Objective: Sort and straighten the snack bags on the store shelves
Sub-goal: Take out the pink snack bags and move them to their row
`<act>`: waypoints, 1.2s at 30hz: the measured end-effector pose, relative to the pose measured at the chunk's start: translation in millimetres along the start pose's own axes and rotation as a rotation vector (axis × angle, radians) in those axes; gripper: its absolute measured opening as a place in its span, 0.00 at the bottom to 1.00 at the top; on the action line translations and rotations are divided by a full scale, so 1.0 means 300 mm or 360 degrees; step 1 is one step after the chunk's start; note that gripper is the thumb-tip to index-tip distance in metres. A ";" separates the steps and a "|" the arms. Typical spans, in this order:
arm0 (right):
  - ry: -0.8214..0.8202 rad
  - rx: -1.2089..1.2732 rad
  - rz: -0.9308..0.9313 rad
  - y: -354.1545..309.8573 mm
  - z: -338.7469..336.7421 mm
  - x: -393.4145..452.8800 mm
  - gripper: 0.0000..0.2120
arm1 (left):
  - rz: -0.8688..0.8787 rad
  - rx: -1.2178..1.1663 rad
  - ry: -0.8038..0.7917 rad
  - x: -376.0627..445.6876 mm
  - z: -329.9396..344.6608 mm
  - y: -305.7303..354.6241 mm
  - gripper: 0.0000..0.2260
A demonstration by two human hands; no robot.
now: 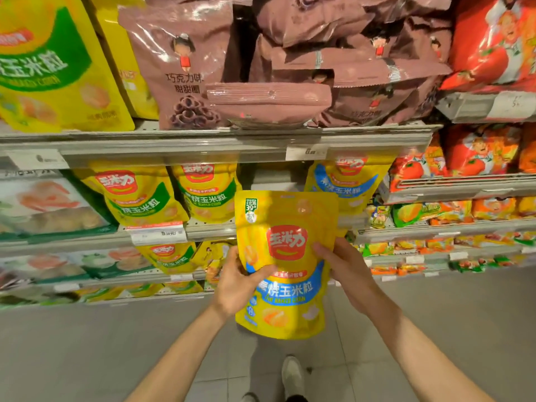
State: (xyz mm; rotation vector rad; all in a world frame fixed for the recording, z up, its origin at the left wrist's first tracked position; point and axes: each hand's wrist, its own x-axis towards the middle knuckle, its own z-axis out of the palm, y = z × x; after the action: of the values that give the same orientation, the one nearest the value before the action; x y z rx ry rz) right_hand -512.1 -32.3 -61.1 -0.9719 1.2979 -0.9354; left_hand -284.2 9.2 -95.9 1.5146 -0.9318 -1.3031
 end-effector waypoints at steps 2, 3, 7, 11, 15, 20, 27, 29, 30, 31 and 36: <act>-0.0035 -0.0079 0.0046 0.031 -0.015 0.044 0.23 | -0.0010 -0.0048 0.0039 0.067 -0.007 0.020 0.29; -0.0087 -0.0132 0.0070 0.039 -0.019 0.068 0.26 | 0.0001 -0.0055 0.0047 0.100 -0.005 0.036 0.30; -0.0246 -0.0248 0.0096 0.046 -0.024 0.169 0.12 | 0.0007 -0.0038 0.0059 0.212 0.034 0.110 0.35; -0.0224 -0.0222 0.0064 0.007 -0.037 0.283 0.18 | 0.0051 0.0036 0.0039 0.307 0.073 0.169 0.29; -0.0227 -0.0188 0.0001 -0.057 -0.059 0.383 0.16 | 0.0048 0.0103 0.0112 0.383 0.096 0.192 0.28; -0.0274 -0.0214 -0.0086 -0.106 -0.048 0.470 0.13 | 0.0042 0.0288 0.0229 0.412 0.115 0.198 0.28; -0.0155 -0.0159 -0.0159 -0.093 0.011 0.571 0.15 | 0.0147 0.0391 0.0367 0.498 0.099 0.229 0.27; -0.0119 -0.0186 -0.0209 -0.104 0.029 0.590 0.13 | 0.0152 0.0370 0.0414 0.519 0.102 0.232 0.24; -0.0097 -0.0200 -0.0232 -0.113 0.036 0.597 0.12 | 0.0141 0.0374 0.0433 0.525 0.104 0.236 0.23; -0.0077 -0.0220 -0.0266 -0.120 0.043 0.605 0.11 | 0.0152 0.0370 0.0456 0.527 0.112 0.246 0.23; 0.0064 -0.0438 -0.0411 -0.132 0.071 0.660 0.10 | 0.0175 0.0451 0.0637 0.546 0.145 0.278 0.26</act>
State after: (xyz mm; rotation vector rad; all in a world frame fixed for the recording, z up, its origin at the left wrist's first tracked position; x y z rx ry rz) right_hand -480.9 -231.0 -87.7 -1.3656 1.3808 -0.9917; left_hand -300.1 -176.9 -68.1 1.8281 -0.9458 -0.7698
